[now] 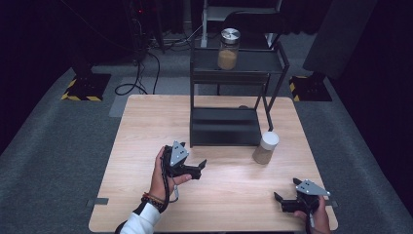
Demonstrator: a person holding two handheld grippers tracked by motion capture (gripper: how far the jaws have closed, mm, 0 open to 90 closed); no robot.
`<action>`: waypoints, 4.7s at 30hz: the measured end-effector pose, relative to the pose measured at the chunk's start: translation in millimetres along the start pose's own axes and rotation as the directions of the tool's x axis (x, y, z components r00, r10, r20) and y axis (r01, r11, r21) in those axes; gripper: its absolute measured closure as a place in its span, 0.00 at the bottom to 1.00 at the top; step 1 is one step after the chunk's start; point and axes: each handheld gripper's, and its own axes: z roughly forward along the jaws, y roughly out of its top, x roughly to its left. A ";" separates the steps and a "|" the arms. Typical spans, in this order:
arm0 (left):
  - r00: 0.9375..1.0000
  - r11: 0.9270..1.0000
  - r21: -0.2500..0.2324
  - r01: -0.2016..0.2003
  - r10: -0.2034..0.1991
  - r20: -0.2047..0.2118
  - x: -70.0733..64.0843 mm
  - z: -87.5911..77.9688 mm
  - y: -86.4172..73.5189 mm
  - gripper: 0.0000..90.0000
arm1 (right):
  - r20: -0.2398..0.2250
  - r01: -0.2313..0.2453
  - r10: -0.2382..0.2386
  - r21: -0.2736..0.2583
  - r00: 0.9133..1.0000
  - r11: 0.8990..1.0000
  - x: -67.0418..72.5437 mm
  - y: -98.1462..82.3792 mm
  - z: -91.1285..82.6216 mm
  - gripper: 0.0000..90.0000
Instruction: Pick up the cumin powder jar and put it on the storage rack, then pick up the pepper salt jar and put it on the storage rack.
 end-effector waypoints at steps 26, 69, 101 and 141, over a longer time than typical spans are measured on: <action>0.998 0.990 0.135 0.049 -0.052 0.018 -4.2 -1.2 -58.0 0.03 | -0.005 -0.006 0.006 0.004 1.000 1.000 -1.3 0.7 0.3 0.00; 1.000 0.981 0.192 0.014 -0.018 0.019 -14.6 0.4 -73.1 0.03 | -0.013 -0.016 0.016 0.009 1.000 1.000 -3.4 1.6 0.9 0.00; 1.000 0.981 0.192 0.011 -0.016 0.024 -14.0 0.7 -72.9 0.03 | -0.049 -0.066 0.068 0.026 0.997 0.997 -17.3 9.8 -2.1 0.02; 1.000 0.981 0.192 0.011 -0.016 0.024 -14.2 0.7 -72.9 0.03 | -0.056 -0.042 0.037 -0.090 0.998 0.995 -31.8 96.3 25.1 0.03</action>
